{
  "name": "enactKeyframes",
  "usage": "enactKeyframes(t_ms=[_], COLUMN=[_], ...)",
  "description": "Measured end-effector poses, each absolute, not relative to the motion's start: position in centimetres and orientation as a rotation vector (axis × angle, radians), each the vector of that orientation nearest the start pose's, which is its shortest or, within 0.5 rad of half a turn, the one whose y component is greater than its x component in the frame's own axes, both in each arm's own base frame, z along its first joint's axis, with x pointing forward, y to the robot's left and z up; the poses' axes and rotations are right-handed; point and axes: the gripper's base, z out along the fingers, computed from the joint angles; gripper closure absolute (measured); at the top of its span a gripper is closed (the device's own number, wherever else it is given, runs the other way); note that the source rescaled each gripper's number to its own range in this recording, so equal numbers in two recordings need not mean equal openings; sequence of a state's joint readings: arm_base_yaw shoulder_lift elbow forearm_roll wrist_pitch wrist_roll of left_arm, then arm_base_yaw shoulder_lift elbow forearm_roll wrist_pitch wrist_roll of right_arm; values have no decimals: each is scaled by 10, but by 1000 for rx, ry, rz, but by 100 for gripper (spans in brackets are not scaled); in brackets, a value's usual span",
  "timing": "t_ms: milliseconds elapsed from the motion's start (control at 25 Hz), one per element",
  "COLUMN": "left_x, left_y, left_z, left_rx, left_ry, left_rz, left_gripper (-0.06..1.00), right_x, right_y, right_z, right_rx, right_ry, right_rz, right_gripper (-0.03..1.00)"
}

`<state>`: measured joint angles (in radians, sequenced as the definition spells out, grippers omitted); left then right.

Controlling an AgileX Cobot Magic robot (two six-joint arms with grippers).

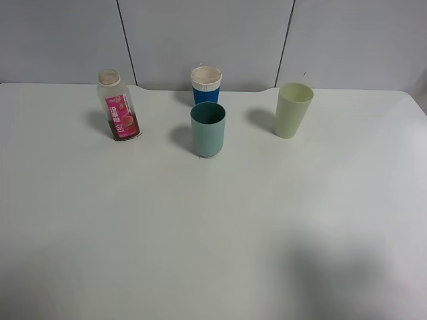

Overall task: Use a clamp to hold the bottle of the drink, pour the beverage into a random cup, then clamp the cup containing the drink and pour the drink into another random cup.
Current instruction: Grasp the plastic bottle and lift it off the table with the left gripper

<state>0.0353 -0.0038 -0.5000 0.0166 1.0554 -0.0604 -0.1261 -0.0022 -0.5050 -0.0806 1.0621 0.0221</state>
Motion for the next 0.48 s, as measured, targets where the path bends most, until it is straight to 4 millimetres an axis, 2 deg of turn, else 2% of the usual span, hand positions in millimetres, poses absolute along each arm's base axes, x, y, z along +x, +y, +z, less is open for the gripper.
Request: enactKeyframes(t_ms=[120, 480], left_x=[-3, 18], left_y=[2, 2], left_z=[282, 319], left_rx=[-108, -105], left_ry=[2031, 2008], left_rz=[7, 7], left_gripper=[-6, -6], right_x=[-7, -7], right_y=[-6, -6], right_z=[279, 279], right_rx=[155, 155], right_ry=[2034, 2034], right_rz=[-162, -162], right_gripper=[-3, -3])
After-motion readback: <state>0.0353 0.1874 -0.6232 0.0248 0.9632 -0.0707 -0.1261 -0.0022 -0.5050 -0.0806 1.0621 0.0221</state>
